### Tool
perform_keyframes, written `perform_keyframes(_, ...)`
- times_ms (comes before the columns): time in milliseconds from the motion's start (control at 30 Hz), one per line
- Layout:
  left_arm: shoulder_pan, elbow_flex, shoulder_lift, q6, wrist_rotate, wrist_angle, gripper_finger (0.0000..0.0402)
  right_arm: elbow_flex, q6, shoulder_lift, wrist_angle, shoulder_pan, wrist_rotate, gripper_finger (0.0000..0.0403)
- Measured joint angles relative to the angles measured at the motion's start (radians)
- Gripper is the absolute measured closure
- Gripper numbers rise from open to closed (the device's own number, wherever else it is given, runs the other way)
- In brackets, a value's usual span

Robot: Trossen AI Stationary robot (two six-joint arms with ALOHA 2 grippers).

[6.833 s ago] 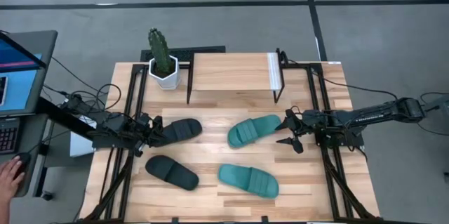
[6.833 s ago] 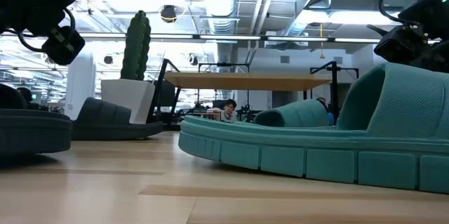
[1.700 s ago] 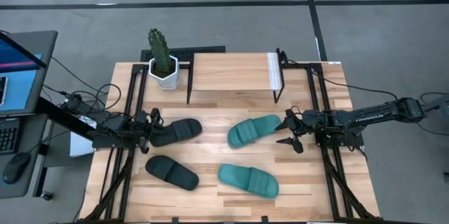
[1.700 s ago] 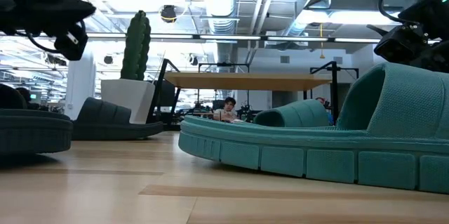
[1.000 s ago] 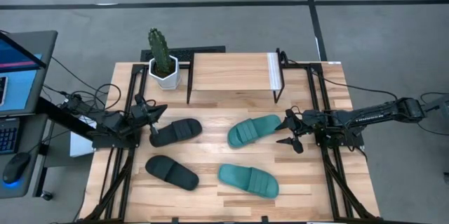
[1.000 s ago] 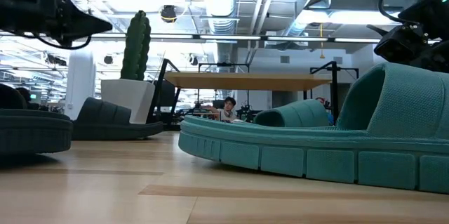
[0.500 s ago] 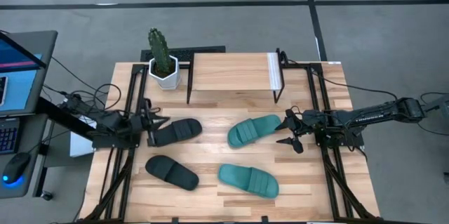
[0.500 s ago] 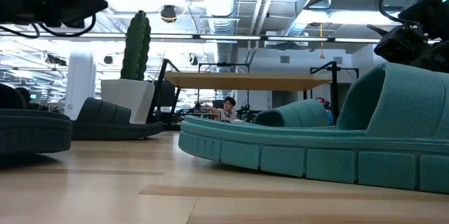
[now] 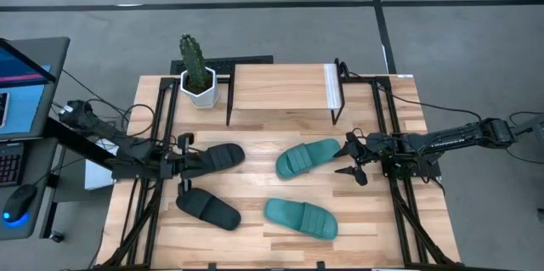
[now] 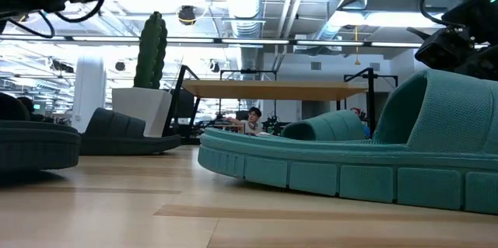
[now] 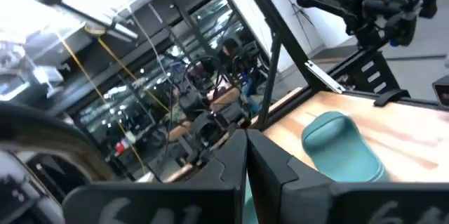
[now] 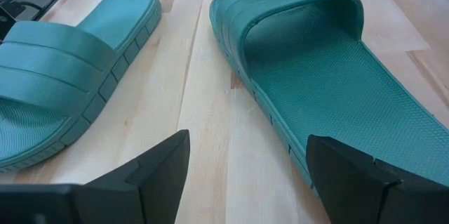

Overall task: Pick and place slides into the shelf
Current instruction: Put the top black slide on the shelf

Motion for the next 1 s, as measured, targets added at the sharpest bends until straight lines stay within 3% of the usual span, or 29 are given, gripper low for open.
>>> perform_keyframes(233, -0.077, 0.132, 0.252, 0.084, -0.178, 0.060, 0.0400, 0.000, 0.000, 0.000, 0.000, 0.000, 0.000, 0.0133)
perform_keyframes(500, -0.137, 0.288, 0.553, 0.146, -0.727, 0.044, 0.0400, 0.000, 0.000, 0.000, 0.000, 0.000, 0.000, 0.0133)
perform_keyframes(600, -0.141, 0.331, 0.640, 0.159, -0.872, 0.045, 0.0400, 0.000, 0.000, 0.000, 0.000, 0.000, 0.000, 0.0133)
perform_keyframes(933, -0.143, 0.421, 0.747, 0.149, -1.278, 0.048, 0.0400, 0.000, 0.000, 0.000, -0.001, 0.000, 0.000, 0.0133)
perform_keyframes(1000, -0.148, 0.421, 0.750, 0.147, -1.302, 0.044, 0.0400, 0.000, 0.000, 0.000, -0.001, 0.000, 0.000, 0.0133)
